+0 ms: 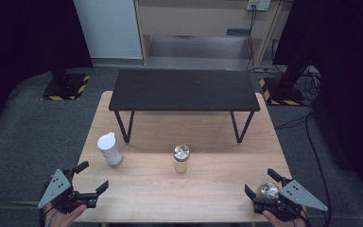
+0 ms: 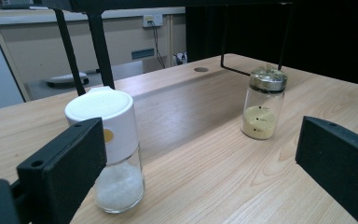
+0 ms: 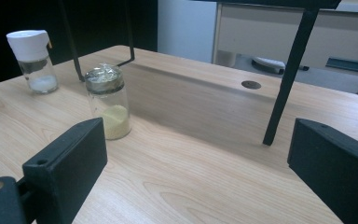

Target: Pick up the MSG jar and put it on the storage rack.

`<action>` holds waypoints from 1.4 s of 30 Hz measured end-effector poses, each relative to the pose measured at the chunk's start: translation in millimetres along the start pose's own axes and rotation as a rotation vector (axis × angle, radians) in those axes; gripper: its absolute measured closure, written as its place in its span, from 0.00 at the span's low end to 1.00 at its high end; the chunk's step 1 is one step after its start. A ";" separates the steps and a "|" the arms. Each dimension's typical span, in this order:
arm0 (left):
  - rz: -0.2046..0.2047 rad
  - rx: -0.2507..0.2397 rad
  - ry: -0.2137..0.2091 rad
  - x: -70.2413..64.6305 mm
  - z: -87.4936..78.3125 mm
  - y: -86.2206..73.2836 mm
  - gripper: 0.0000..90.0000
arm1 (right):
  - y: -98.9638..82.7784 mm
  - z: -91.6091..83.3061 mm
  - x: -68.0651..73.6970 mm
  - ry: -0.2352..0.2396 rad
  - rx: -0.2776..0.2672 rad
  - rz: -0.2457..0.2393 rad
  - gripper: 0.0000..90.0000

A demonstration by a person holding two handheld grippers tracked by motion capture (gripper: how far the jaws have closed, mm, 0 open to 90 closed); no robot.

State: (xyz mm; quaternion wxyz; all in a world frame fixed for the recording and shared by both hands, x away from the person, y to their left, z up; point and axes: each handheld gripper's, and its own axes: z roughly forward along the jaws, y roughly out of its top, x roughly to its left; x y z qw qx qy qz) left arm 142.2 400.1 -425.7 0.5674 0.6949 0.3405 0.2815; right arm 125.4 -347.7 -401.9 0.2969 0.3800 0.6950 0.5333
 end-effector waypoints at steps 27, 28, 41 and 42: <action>-0.025 0.017 0.016 -2.3 -4.9 5.4 0.01 | 0.7 -0.1 0.5 0.005 0.003 0.002 0.06; -0.024 0.017 0.017 -2.6 -5.3 6.5 0.01 | 0.6 0.0 0.3 0.005 0.003 0.002 0.06; -0.020 0.011 0.013 -4.0 -12.7 23.8 0.01 | 0.6 -0.6 0.2 0.003 0.001 0.004 0.06; -0.020 0.014 0.013 -3.8 -13.0 24.9 0.01 | 0.6 -0.7 0.3 0.002 0.001 0.005 0.06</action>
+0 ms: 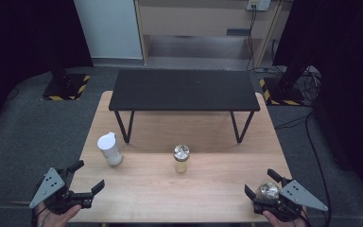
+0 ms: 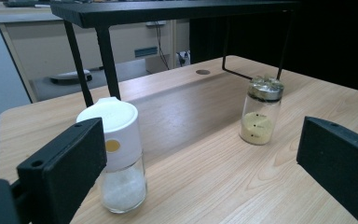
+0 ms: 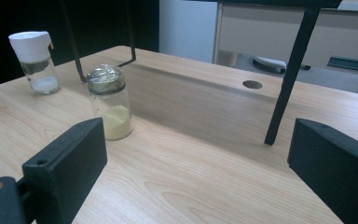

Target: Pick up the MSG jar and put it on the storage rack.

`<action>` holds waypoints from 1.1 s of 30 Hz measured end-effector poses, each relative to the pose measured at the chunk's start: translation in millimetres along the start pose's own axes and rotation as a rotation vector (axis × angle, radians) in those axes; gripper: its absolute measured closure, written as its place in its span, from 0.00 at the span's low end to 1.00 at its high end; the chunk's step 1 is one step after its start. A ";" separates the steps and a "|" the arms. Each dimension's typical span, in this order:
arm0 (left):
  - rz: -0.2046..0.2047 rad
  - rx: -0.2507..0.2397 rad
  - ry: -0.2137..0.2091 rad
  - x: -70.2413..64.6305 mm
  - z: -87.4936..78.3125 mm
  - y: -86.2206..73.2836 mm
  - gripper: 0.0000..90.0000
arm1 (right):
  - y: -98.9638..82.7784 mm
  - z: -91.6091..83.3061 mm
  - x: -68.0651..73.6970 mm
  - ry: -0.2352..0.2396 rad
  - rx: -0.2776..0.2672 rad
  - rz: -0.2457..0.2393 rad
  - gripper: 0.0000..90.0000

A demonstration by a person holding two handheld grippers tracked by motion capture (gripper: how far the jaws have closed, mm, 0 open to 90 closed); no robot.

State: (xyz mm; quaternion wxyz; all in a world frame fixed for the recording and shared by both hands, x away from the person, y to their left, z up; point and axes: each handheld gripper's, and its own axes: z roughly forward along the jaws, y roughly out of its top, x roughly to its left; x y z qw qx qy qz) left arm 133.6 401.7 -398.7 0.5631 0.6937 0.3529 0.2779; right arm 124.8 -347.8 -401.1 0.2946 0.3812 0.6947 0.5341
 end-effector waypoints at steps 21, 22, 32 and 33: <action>-0.012 0.035 0.029 13.5 -1.0 27.0 0.01 | -0.2 0.0 -0.6 0.001 -0.001 0.006 0.06; -0.018 0.038 0.033 15.2 0.2 28.1 0.01 | -0.3 0.1 -0.8 0.001 -0.001 0.007 0.06; -0.017 0.069 0.041 20.6 9.4 34.6 0.01 | -0.4 0.1 -0.9 0.002 -0.002 0.008 0.06; -0.013 0.079 0.044 22.0 12.2 37.3 0.01 | -0.4 0.0 -0.9 0.002 -0.002 0.007 0.06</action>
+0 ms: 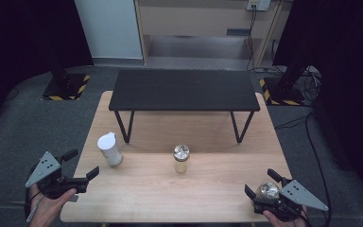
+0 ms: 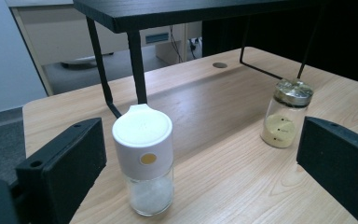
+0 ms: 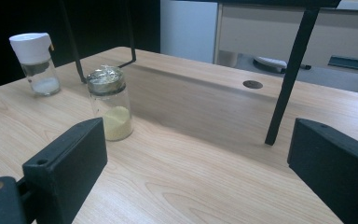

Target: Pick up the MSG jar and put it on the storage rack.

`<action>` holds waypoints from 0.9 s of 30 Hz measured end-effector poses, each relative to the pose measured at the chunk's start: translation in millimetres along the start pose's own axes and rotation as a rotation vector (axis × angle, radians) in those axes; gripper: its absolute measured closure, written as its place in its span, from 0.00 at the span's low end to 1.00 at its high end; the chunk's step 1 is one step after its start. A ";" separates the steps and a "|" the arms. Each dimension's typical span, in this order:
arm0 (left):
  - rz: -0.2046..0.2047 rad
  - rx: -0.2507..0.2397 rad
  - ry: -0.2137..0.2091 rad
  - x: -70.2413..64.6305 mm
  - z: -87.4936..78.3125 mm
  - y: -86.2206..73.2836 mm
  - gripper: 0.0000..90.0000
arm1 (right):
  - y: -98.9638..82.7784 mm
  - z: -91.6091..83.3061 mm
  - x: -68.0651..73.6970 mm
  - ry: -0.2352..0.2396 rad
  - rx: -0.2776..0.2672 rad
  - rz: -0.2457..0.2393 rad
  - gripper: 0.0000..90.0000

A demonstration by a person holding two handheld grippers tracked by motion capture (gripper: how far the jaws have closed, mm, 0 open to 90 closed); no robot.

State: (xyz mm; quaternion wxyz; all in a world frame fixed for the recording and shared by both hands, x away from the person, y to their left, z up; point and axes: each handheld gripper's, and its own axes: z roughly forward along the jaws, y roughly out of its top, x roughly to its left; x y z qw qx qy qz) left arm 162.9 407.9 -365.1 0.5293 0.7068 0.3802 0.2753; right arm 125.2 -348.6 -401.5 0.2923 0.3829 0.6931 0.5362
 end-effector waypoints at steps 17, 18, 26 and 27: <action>0.005 0.057 0.018 6.4 20.5 11.8 0.01 | -0.1 0.1 -0.2 0.001 0.000 0.002 0.06; 0.002 0.059 0.018 7.1 21.9 11.9 0.01 | -0.2 0.2 -0.2 0.001 -0.001 0.001 0.06; -0.006 0.080 0.025 11.1 32.6 12.6 0.01 | -0.3 0.4 -0.5 0.002 -0.001 0.002 0.06; -0.007 0.082 0.026 11.3 33.9 12.8 0.01 | -0.3 0.4 -0.5 0.001 -0.001 0.002 0.06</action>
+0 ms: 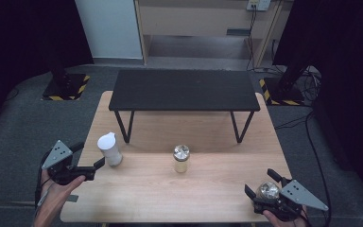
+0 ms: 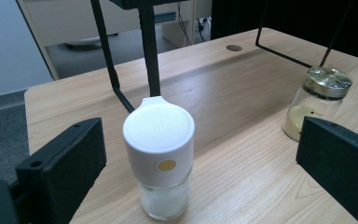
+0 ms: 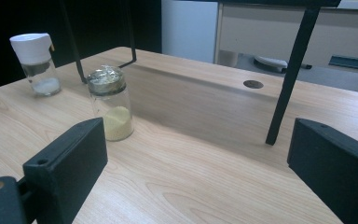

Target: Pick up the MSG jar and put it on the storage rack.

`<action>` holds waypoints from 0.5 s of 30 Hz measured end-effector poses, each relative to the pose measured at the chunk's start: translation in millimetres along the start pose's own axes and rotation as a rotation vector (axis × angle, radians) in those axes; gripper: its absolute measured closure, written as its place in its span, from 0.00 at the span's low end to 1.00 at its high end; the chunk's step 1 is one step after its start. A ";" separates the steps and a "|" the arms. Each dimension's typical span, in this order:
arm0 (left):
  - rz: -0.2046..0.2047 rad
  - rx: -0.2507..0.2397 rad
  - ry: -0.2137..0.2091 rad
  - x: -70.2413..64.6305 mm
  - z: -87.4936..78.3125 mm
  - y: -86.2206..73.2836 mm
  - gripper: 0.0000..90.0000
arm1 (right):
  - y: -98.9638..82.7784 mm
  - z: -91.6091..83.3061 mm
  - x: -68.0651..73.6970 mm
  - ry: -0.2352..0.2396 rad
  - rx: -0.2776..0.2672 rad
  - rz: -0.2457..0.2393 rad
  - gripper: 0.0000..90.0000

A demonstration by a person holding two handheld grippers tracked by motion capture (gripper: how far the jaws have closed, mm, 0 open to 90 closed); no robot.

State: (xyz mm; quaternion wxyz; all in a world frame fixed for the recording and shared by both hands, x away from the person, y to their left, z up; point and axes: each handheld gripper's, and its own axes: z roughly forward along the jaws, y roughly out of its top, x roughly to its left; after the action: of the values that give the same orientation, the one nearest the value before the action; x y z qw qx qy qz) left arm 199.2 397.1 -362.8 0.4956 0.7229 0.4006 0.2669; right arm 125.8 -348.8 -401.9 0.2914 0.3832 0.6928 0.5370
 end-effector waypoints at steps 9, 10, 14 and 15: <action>-0.009 0.027 0.007 4.2 16.1 2.3 0.01 | -0.1 0.4 -0.2 0.001 0.000 0.003 0.06; -0.009 0.027 0.007 4.2 16.1 2.3 0.01 | -0.1 0.5 -0.2 0.001 0.001 0.003 0.06; -0.022 0.033 0.010 6.9 22.6 1.6 0.01 | -0.1 0.5 -0.2 0.002 0.001 0.003 0.06; -0.024 0.033 0.011 7.3 23.9 1.3 0.01 | -0.1 0.6 -0.2 0.002 0.001 0.003 0.06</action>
State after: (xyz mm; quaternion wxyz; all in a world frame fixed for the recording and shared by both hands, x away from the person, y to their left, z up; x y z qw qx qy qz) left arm 222.2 390.9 -370.4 0.4845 0.7249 0.4162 0.2580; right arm 126.3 -348.7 -402.1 0.2896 0.3838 0.6928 0.5374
